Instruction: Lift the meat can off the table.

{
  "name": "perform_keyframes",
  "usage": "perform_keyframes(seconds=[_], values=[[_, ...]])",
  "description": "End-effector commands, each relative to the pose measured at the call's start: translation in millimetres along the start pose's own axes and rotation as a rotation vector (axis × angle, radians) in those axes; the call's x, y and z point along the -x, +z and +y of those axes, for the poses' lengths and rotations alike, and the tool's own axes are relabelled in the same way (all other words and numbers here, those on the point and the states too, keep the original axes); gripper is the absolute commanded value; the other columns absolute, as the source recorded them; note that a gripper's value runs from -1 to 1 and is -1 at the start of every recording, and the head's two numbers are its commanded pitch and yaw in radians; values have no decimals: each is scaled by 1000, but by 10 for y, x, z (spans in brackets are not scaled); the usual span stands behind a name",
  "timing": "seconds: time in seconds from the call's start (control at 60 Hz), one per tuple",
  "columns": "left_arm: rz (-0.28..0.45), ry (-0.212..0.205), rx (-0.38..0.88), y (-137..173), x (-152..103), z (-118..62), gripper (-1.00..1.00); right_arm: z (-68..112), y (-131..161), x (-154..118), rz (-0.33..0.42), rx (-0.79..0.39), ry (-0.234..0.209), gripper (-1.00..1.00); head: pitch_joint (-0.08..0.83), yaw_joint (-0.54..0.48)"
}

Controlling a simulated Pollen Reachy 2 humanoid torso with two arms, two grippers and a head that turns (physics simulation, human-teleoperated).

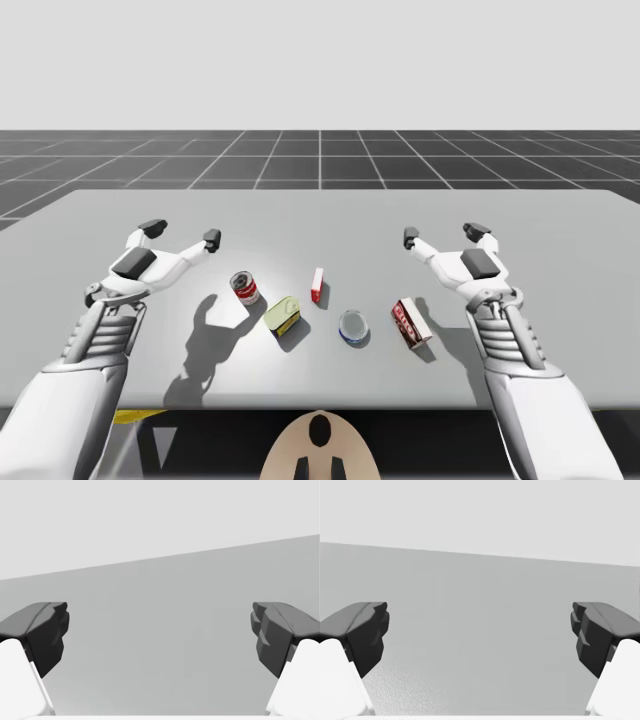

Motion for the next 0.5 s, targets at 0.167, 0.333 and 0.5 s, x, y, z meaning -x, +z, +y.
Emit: perform_keyframes(seconds=[0.167,0.333,0.5], values=[[-2,-4,-2,2,-4,0,-1000,-32,37,-77,-2,32,-10,-1000,68,0],[-1,-7,1,0,1,-13,-1000,-45,12,-50,-6,61,5,-1000,225,-24],[-5,-11,3,-3,-1,-11,-1000,-41,4,-46,-14,65,18,-1000,361,-41]])
